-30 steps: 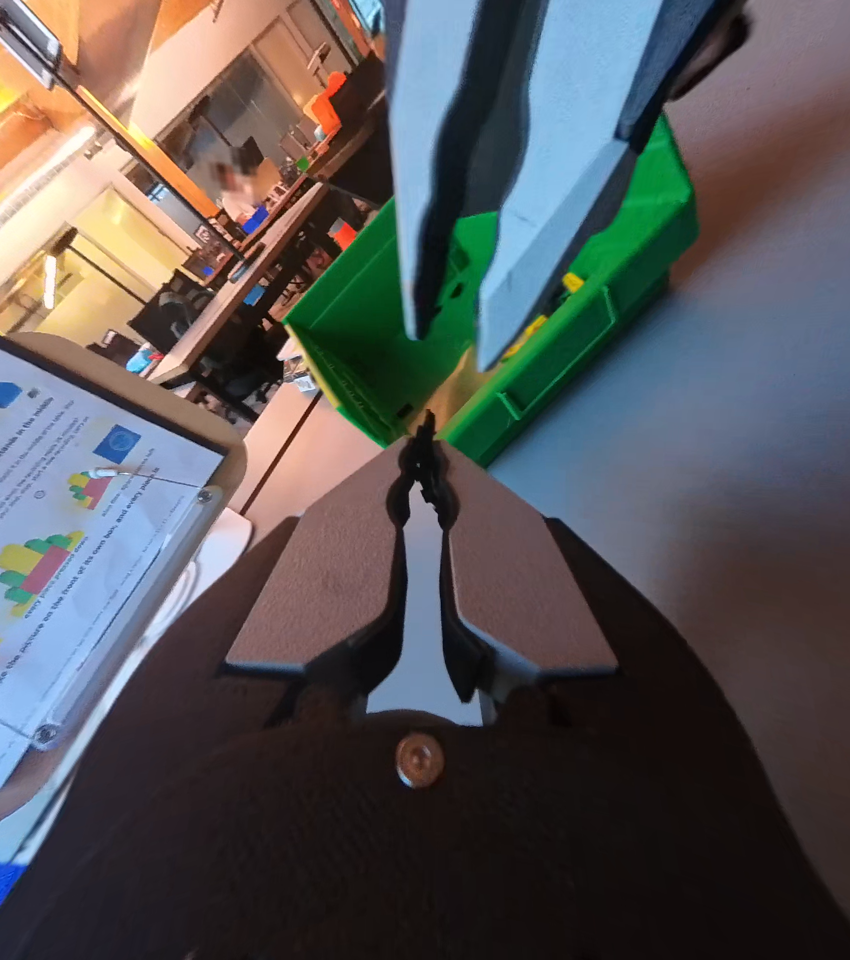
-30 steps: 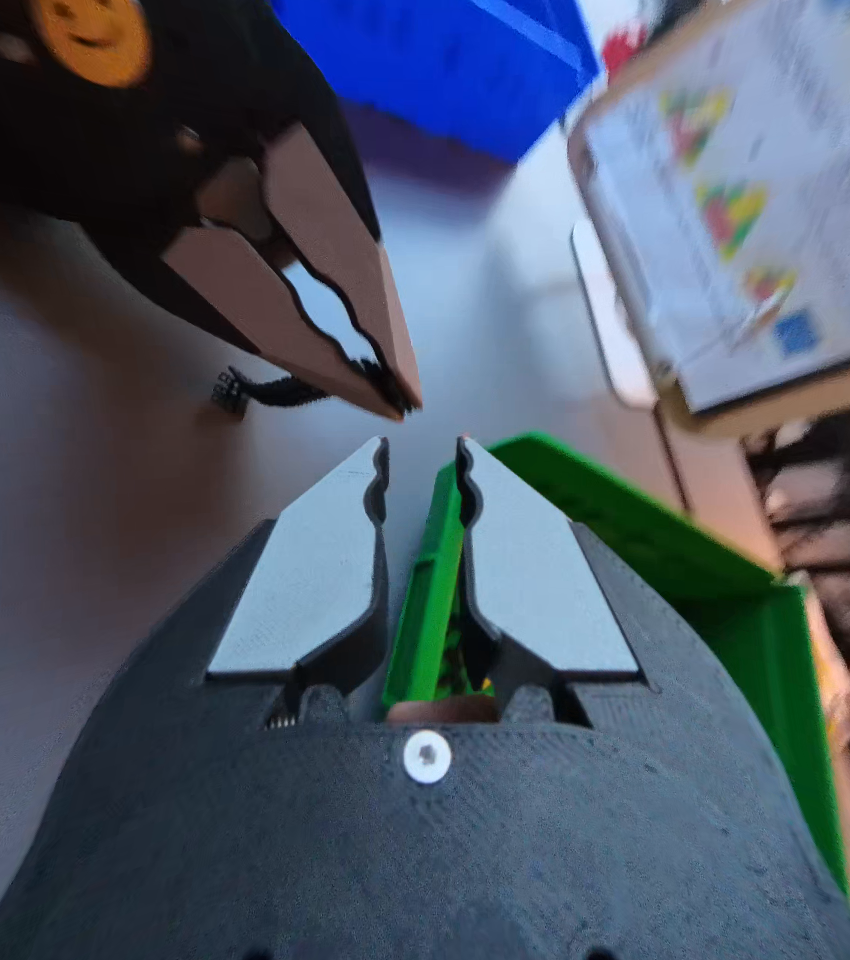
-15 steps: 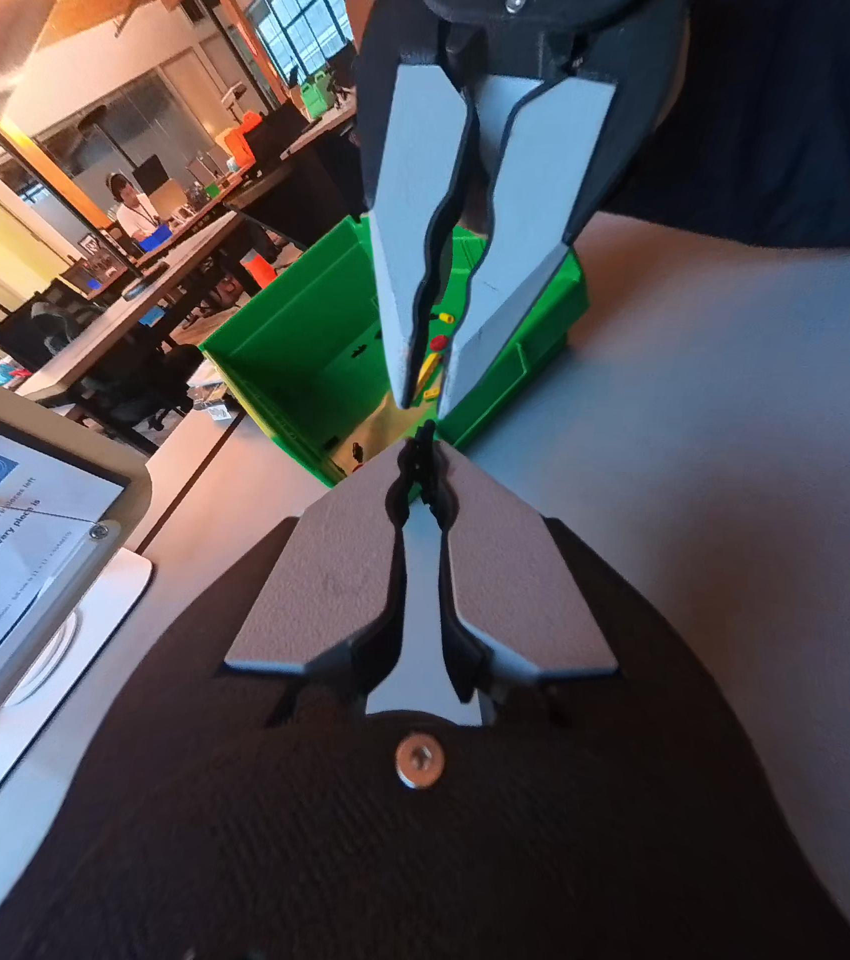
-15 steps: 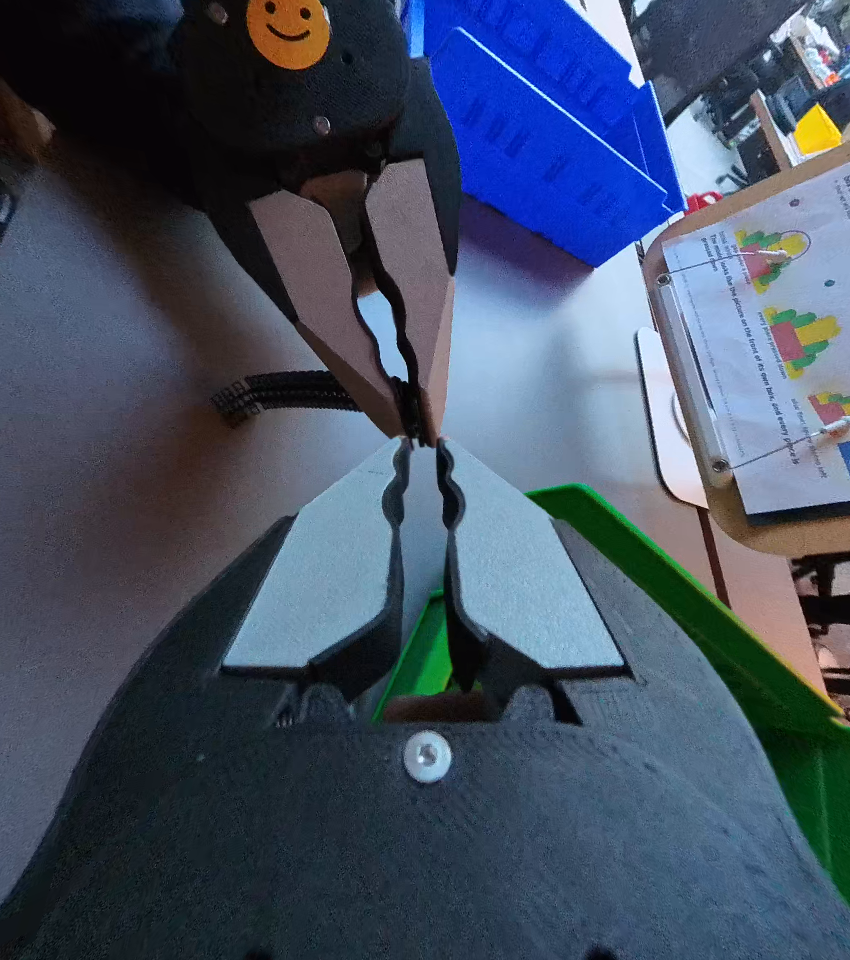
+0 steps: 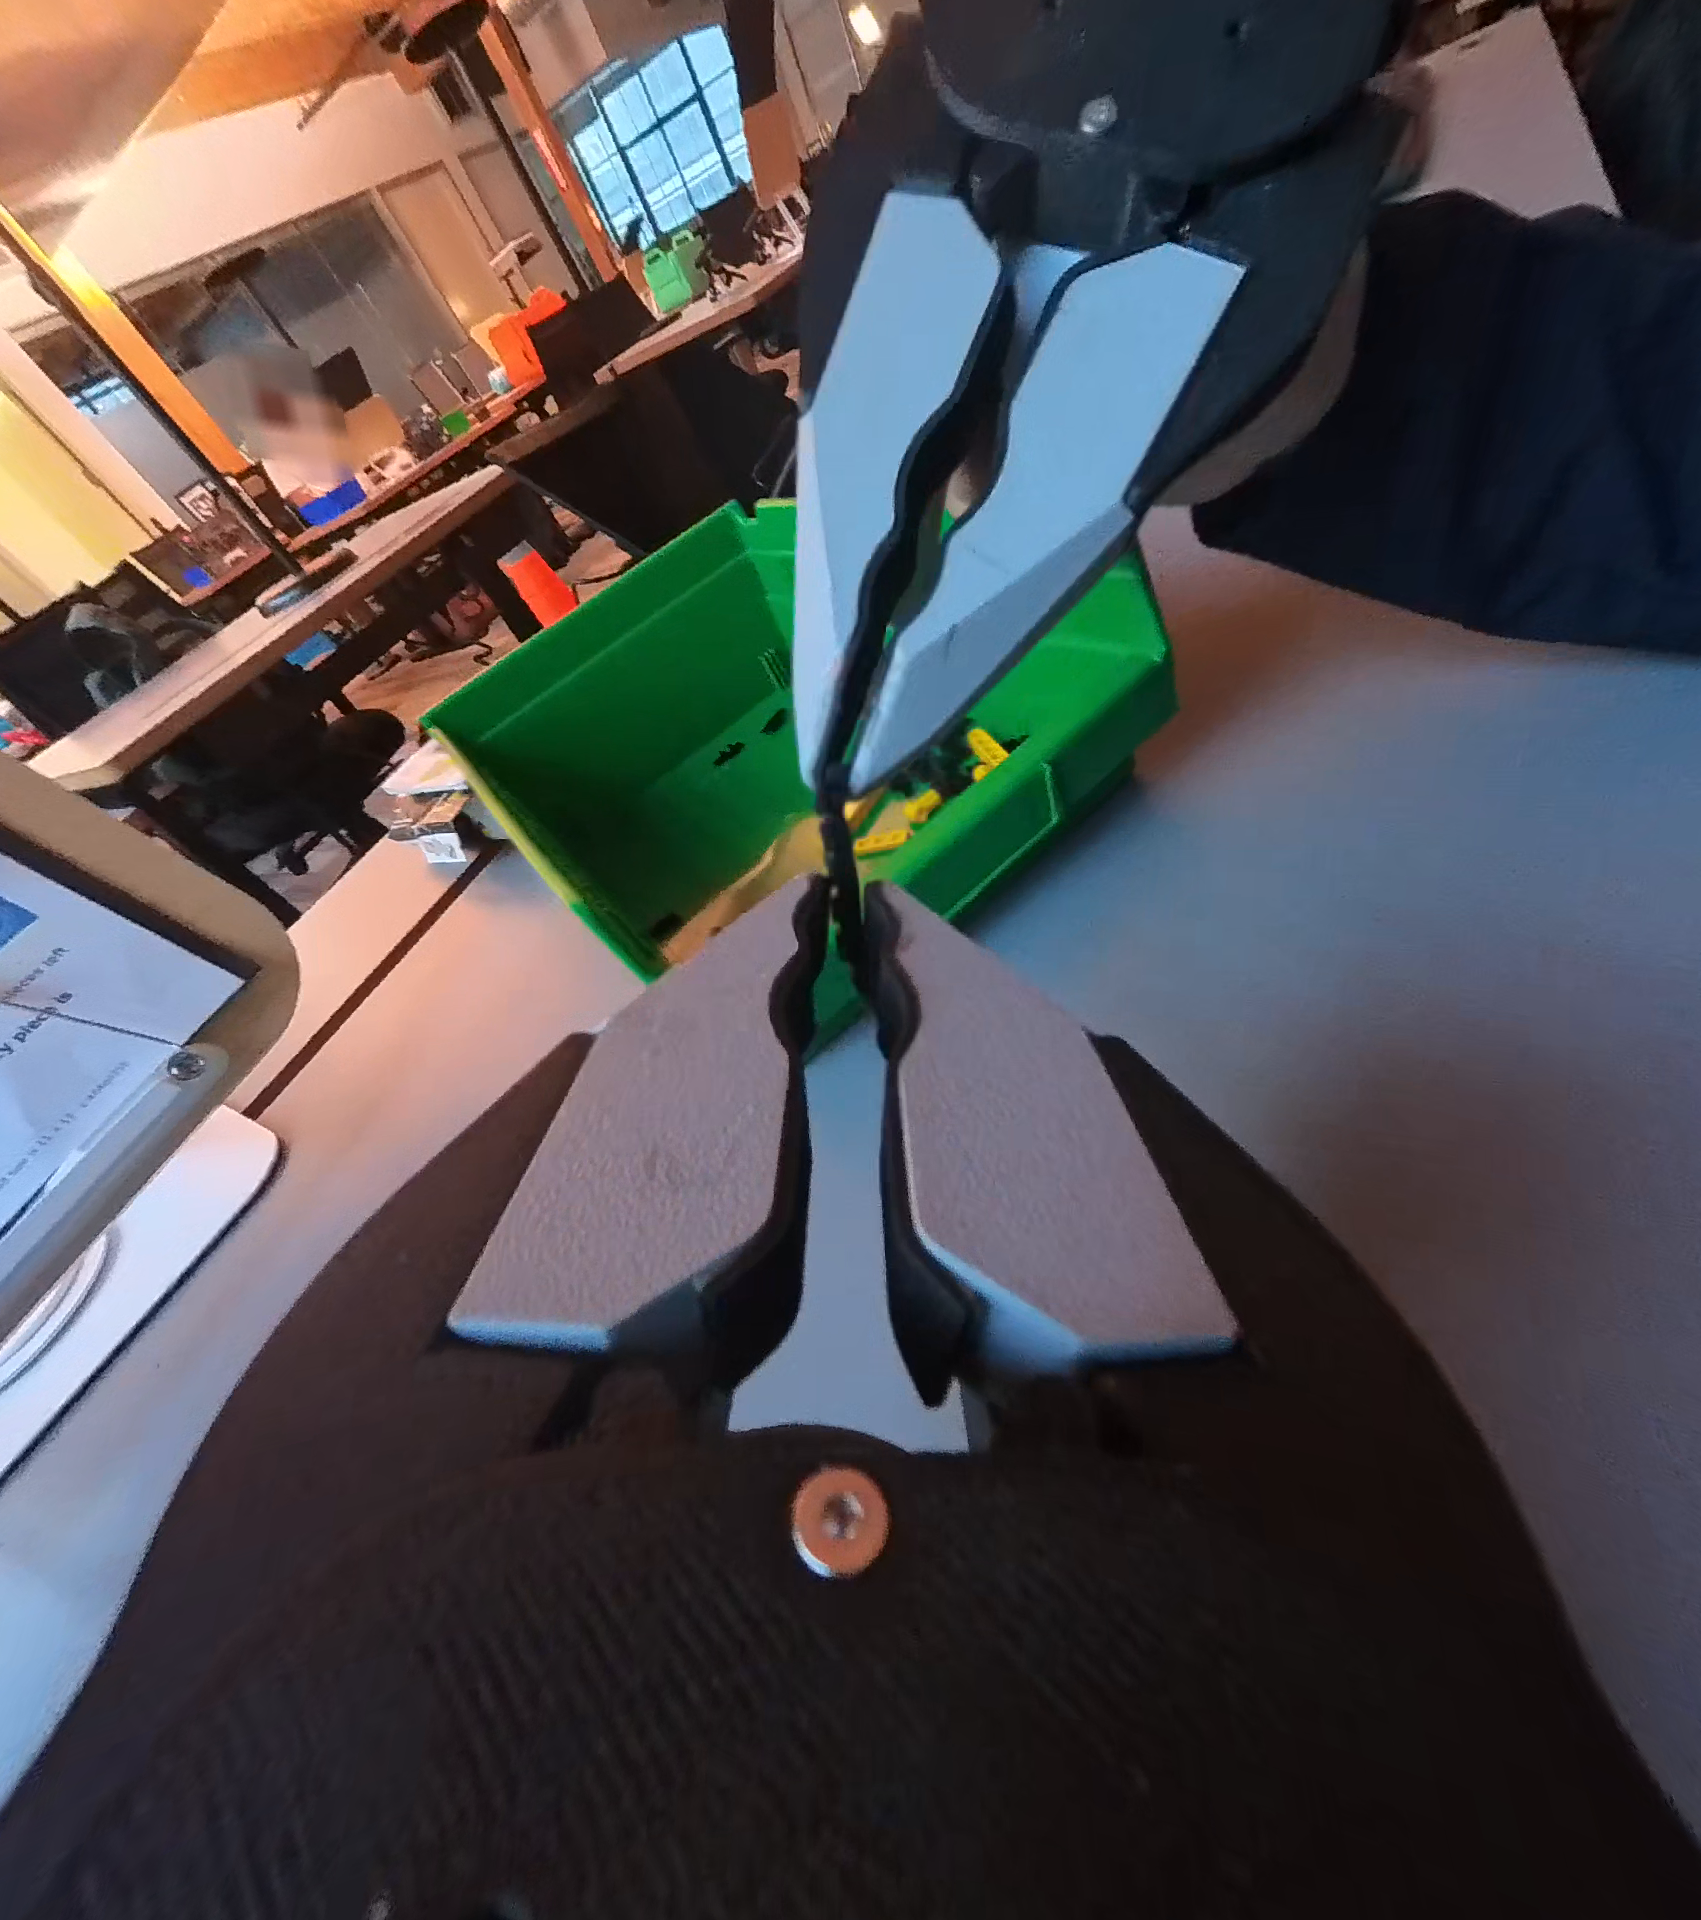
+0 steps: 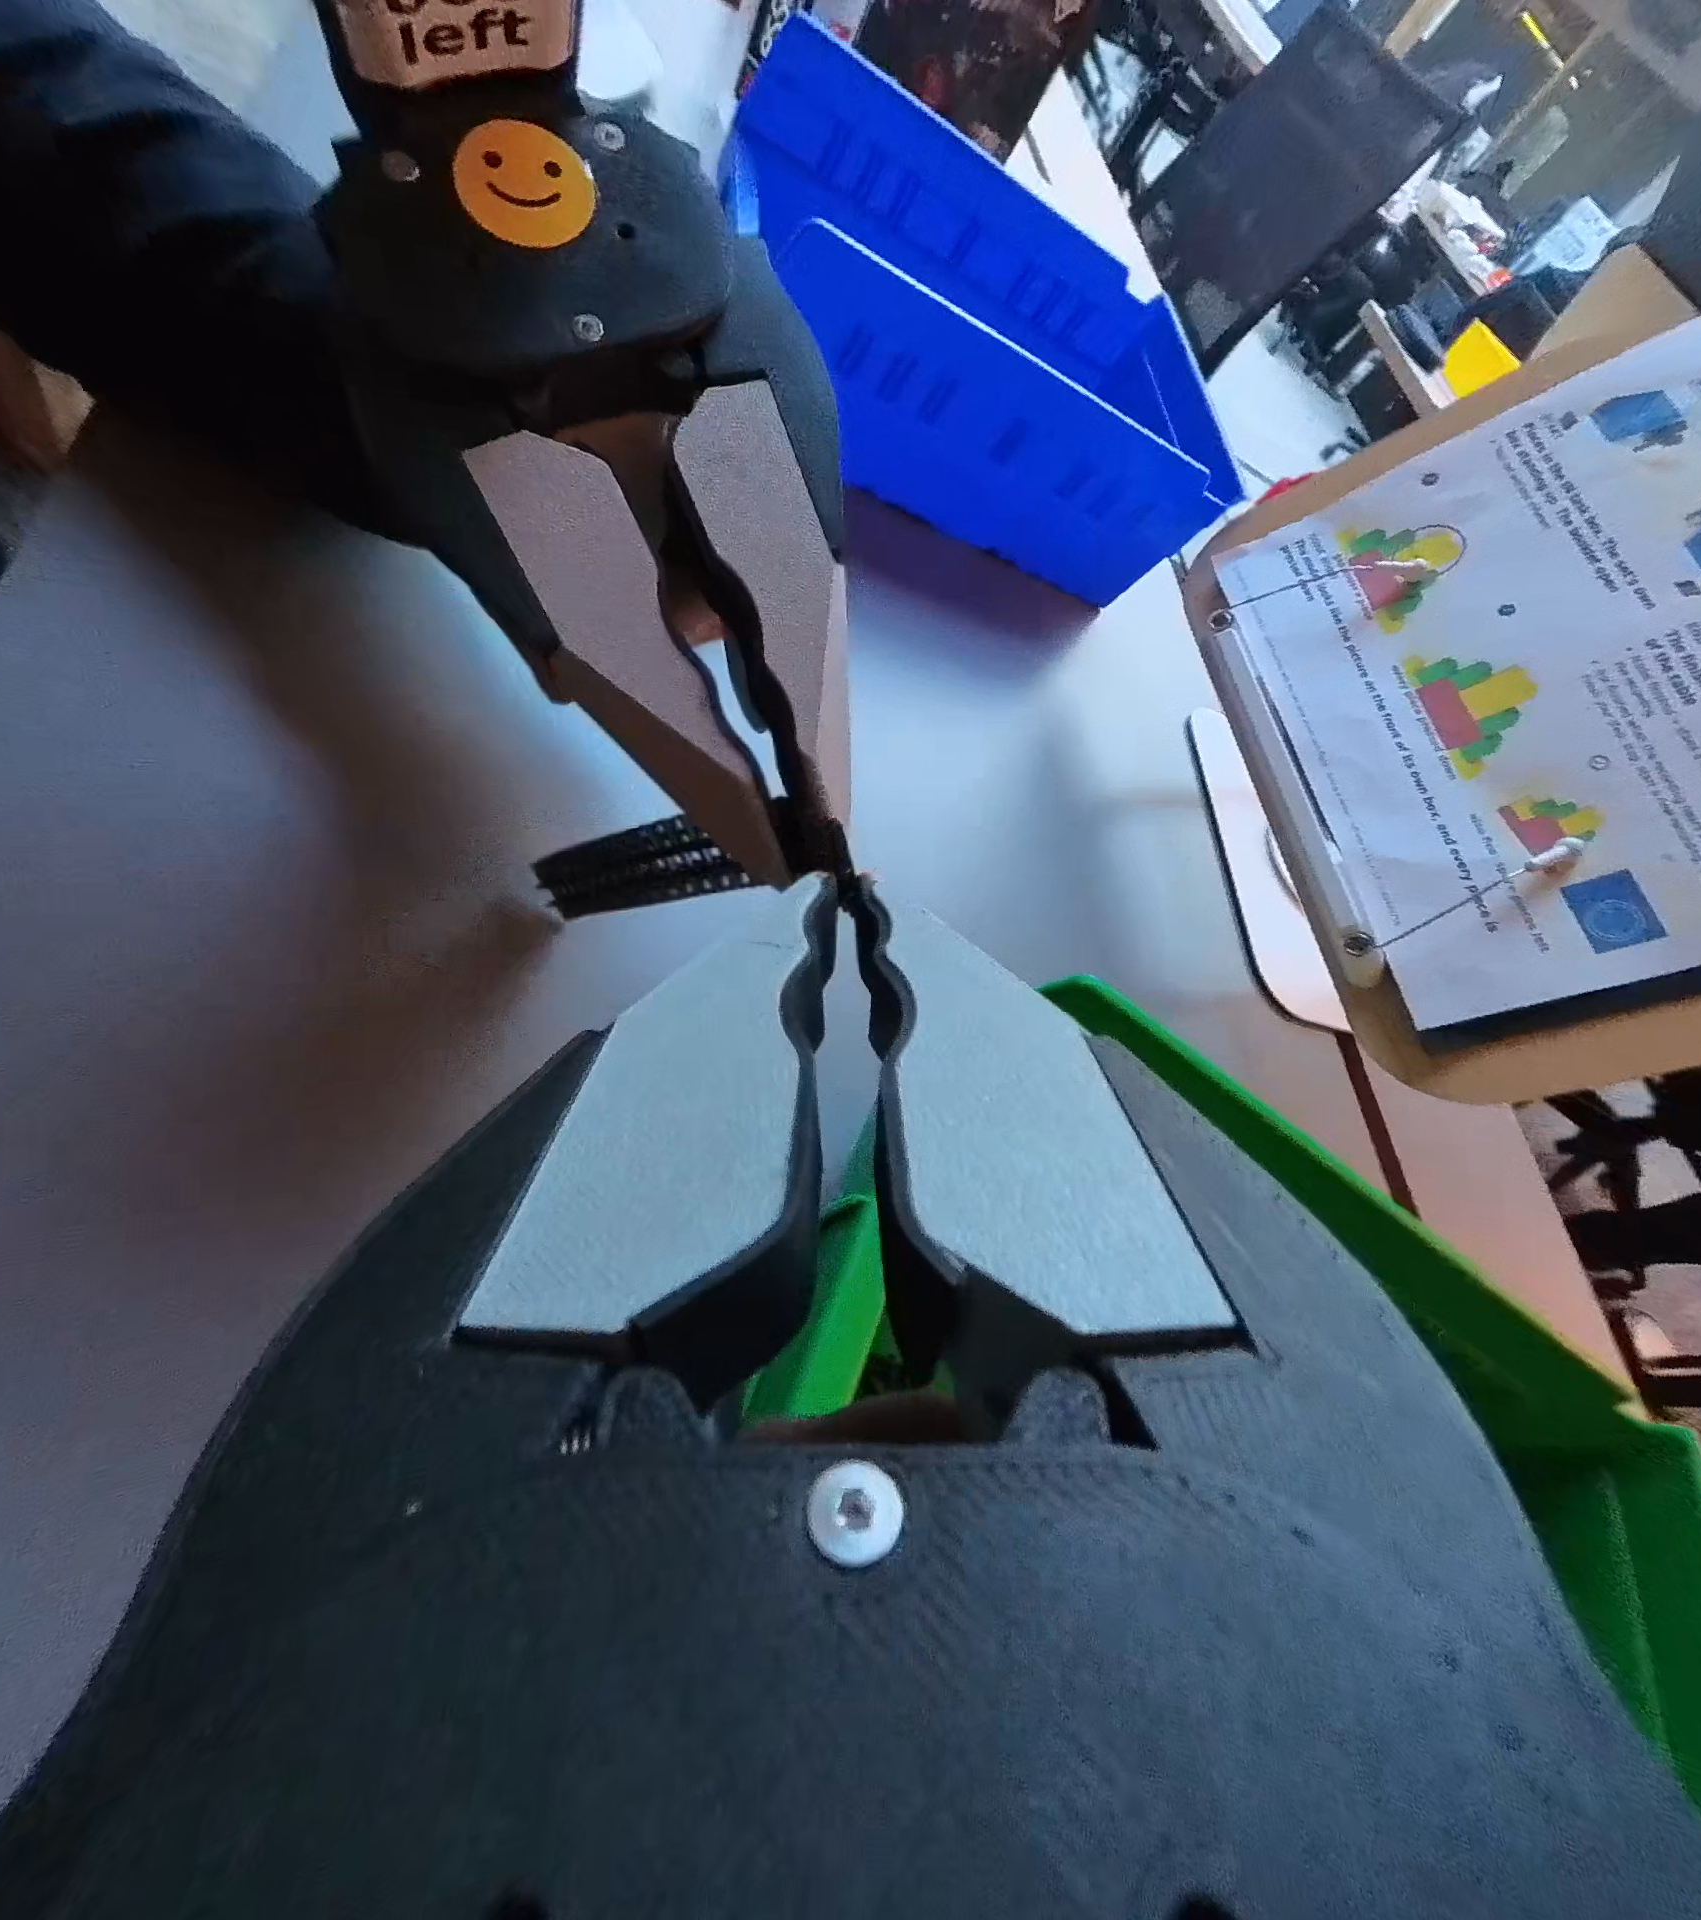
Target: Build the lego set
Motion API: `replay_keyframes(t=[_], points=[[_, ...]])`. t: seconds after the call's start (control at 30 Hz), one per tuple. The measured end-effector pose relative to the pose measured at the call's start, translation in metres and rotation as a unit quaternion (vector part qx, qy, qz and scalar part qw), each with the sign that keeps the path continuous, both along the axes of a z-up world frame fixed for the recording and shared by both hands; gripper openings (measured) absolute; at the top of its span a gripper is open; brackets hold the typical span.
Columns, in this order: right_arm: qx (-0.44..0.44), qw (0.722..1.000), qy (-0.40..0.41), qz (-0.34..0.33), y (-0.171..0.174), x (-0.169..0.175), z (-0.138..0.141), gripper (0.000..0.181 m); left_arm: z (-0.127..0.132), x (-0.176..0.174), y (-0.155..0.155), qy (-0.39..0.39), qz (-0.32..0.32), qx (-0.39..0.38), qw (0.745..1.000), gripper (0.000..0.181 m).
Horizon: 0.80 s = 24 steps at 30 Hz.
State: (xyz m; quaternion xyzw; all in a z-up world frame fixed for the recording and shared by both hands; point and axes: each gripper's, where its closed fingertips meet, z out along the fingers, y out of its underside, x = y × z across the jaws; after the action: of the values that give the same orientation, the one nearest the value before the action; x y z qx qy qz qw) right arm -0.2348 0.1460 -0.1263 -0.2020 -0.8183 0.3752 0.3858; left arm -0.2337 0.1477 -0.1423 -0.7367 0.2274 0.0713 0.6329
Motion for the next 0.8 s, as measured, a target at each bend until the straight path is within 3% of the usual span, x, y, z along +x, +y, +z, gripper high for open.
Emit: replay_keyframes(t=[0.3, 0.53, 0.7, 0.8], points=[[-0.012, 1.0, -0.009, -0.019, 0.011, 0.002, 0.003, 0.0, 0.017, 0.002, 0.014, 0.01, 0.015, 0.037, 0.999, 0.007], [-0.011, 1.0, -0.025, -0.013, 0.021, 0.002, 0.005, 0.0, 0.019, 0.005, 0.024, 0.003, -0.006, 0.005, 1.0, 0.002], [0.036, 0.994, -0.093, -0.038, 0.06, 0.001, -0.005, 0.0, 0.009, -0.009, 0.029, 0.005, 0.028, -0.033, 0.999, 0.002], [0.094, 0.979, -0.17, -0.07, 0.076, 0.007, -0.035, 0.0, -0.001, -0.019, 0.026, 0.021, 0.052, -0.038, 0.998, 0.002]])
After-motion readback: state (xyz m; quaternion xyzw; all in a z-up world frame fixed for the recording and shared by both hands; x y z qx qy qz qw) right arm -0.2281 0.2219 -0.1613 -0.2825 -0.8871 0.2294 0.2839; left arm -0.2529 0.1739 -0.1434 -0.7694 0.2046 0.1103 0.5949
